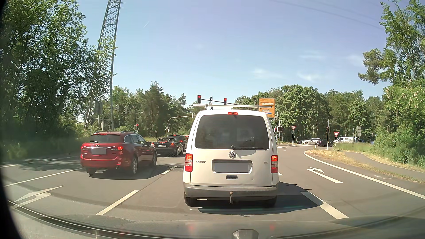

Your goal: Follow the waypoints while adhering to traffic rules and regulations

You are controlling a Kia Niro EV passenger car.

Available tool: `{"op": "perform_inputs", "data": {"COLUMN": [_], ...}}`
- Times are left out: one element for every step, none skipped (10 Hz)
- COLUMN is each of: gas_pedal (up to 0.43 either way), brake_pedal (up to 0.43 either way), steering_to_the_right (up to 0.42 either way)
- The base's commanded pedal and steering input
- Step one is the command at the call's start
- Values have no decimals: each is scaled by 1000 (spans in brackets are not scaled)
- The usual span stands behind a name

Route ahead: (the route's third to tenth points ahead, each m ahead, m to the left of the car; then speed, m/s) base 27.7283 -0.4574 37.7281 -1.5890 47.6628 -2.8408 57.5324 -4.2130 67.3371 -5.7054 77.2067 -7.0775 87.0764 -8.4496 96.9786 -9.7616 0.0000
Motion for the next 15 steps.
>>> {"op": "perform_inputs", "data": {"gas_pedal": [0, 0, 0, 0, 0, 0, 0, 0, 0, 0, 0, 0, 0, 0, 0], "brake_pedal": [256, 250, 250, 256, 250, 256, 250, 256, 250, 256, 250, 250, 250, 250, 256], "steering_to_the_right": [7, 7, 7, 7, 7, 6, 7, 7, 7, 7, 7, 7, 7, 7, 7]}}
